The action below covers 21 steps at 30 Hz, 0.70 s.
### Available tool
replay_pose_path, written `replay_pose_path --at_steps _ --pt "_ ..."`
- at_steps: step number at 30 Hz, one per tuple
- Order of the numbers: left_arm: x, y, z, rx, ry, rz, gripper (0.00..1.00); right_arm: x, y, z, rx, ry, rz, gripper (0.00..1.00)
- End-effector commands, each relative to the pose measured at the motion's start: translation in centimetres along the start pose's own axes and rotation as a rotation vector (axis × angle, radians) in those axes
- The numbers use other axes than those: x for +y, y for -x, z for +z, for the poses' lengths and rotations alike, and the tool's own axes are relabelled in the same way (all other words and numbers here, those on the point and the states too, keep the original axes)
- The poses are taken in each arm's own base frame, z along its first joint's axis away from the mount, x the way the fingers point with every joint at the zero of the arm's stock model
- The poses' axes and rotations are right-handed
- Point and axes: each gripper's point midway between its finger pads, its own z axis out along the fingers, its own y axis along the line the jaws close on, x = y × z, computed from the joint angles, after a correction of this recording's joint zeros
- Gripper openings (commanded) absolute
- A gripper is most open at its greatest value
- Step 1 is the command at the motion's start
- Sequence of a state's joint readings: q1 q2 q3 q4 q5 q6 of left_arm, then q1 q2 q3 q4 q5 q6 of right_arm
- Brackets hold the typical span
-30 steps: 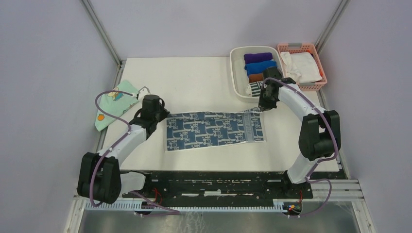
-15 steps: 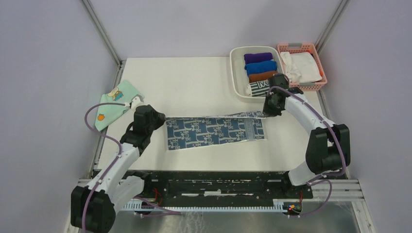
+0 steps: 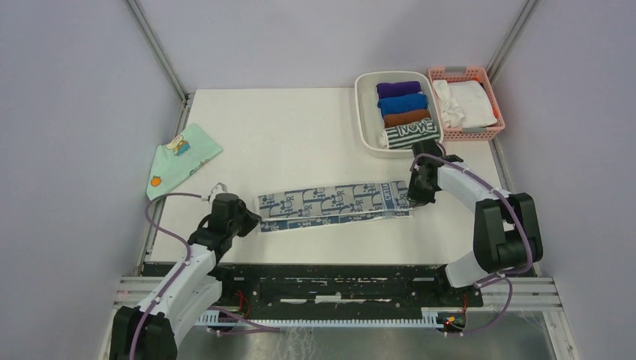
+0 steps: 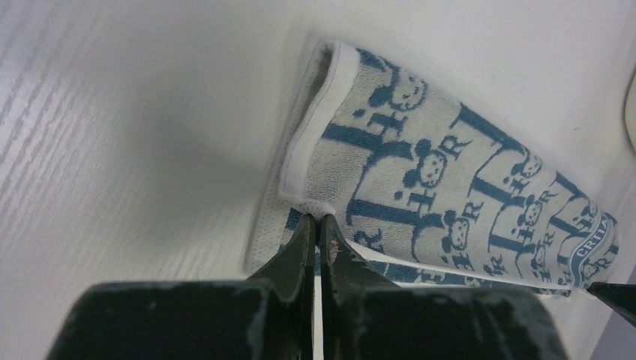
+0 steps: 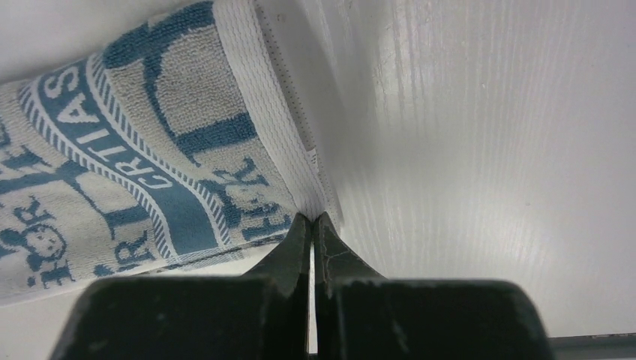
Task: Roll the towels
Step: Fold the towel at the center of the board.
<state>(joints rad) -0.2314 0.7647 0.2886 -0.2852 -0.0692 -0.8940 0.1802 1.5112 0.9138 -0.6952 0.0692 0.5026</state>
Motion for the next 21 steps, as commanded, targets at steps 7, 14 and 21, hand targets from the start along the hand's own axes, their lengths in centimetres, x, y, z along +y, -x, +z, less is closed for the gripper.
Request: replay_pose_path --at_steps 7,14,21 --pt "1.0 -1.8 0.4 0.049 0.013 -0.095 0.03 -0.8 -0.5 1.8 0.028 -0.044 0.024 0.01" --pt "-0.5 0.7 -0.5 -0.015 0.007 -0.057 0.03 -0.5 0.8 0.1 -0.010 -0.029 0.010 0.01" --pt "-1.9 1.8 -2.3 -0.022 -0.019 -0.058 0.03 -0.1 1.5 -2.5 -0.048 0.005 0.008 0.04"
